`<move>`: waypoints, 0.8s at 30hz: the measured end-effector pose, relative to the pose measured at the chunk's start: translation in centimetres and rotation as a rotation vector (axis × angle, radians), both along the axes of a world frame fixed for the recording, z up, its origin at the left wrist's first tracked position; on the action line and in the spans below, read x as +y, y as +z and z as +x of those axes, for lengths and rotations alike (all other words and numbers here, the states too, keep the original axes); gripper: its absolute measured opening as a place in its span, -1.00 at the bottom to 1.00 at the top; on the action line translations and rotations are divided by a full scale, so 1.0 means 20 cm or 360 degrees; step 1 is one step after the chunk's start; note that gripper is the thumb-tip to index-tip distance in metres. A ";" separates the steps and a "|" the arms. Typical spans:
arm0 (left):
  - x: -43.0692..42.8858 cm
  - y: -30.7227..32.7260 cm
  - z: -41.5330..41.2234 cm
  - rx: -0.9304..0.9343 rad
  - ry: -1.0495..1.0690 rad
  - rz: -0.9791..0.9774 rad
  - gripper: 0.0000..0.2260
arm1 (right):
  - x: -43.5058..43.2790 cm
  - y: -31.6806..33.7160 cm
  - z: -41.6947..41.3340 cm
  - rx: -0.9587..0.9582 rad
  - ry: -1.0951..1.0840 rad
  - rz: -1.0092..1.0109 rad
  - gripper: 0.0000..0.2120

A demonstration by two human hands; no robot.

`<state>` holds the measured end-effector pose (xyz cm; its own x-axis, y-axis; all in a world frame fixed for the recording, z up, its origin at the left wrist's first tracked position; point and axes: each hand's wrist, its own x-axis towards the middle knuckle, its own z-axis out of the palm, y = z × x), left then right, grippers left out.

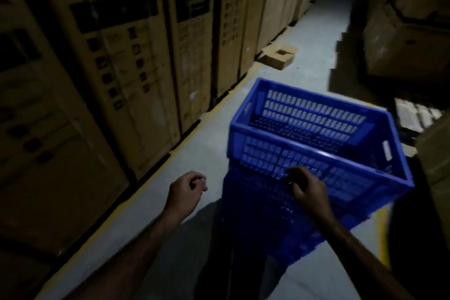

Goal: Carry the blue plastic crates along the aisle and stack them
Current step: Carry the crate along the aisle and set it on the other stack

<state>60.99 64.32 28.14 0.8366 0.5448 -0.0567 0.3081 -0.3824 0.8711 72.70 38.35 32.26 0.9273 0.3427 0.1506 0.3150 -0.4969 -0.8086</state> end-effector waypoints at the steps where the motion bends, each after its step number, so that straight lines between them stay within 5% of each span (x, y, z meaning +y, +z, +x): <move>1: 0.00 -0.03 -0.12 0.0047 0.0066 -0.0029 -0.90 | 0.05 -0.02 -0.08 0.0031 0.0068 0.0010 -0.65; 12: -0.09 -0.26 -1.41 0.0376 0.0517 -0.0205 -0.92 | 0.52 -0.37 -1.05 0.0245 0.1064 -0.0118 -0.51; 16: -0.05 -0.31 -1.81 0.0356 0.0751 -0.0313 -0.90 | 0.70 -0.40 -1.36 0.0052 0.1254 -0.0092 -0.65; 19: 0.01 -0.38 -2.09 0.0389 0.0810 -0.0377 -0.84 | 0.83 -0.42 -1.59 0.0181 0.1361 -0.0214 -0.50; 24: 0.16 -0.52 -2.58 0.0512 0.0837 -0.0420 -0.75 | 1.04 -0.55 -2.04 0.0179 0.1435 -0.0437 -0.76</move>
<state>9.45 67.44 17.69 0.3827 0.8091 -0.4460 0.6553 0.1026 0.7484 31.88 59.07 21.22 0.3001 0.9469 -0.1156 0.6002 -0.2816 -0.7487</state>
